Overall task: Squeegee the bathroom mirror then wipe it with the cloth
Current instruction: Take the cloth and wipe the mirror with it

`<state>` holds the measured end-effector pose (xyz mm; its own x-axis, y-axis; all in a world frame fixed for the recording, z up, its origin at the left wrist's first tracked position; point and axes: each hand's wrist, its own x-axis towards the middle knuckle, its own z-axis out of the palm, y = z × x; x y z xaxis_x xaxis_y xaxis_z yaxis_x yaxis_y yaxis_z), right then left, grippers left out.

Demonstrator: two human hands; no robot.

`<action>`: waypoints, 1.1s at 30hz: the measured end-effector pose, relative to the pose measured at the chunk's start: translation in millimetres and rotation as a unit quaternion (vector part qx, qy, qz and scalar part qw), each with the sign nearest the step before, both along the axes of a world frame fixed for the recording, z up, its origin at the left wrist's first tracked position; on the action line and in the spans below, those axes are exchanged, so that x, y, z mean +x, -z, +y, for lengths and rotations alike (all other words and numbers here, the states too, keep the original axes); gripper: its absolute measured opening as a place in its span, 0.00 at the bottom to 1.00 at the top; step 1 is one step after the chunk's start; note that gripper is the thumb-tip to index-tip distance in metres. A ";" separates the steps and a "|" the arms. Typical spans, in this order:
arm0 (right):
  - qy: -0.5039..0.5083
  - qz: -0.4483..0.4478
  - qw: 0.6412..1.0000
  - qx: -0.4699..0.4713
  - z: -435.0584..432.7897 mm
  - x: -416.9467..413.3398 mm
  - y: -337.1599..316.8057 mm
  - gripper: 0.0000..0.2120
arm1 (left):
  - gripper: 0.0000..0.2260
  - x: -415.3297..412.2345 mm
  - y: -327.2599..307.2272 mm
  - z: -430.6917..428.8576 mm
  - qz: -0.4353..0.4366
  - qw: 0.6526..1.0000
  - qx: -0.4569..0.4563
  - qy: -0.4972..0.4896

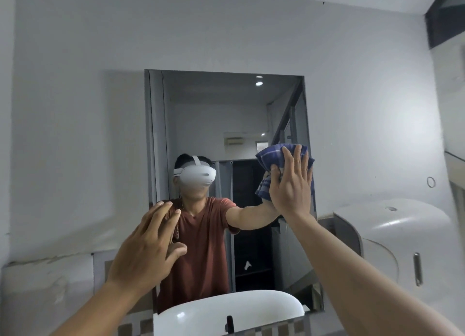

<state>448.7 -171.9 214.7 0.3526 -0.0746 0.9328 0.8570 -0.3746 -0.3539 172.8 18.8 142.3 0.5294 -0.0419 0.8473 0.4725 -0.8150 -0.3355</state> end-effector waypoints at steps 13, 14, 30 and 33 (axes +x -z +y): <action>0.000 0.065 0.998 0.020 15.3 -19.7 32.8 0.29 | 0.40 -17.4 -58.0 -4.5 -0.003 1.000 0.011 -0.024; 0.001 0.068 0.997 0.022 16.8 -22.0 32.9 0.28 | 0.44 -19.1 -64.3 -3.3 0.004 0.999 0.007 -0.041; -0.017 -0.028 0.999 -0.043 59.3 -84.0 4.7 0.29 | 0.46 -25.1 -79.8 -0.4 0.052 0.995 0.010 -0.081; -0.013 -0.060 0.996 -0.065 64.7 -92.1 -6.3 0.27 | 0.46 -26.1 -80.2 -1.6 0.053 0.996 0.001 -0.076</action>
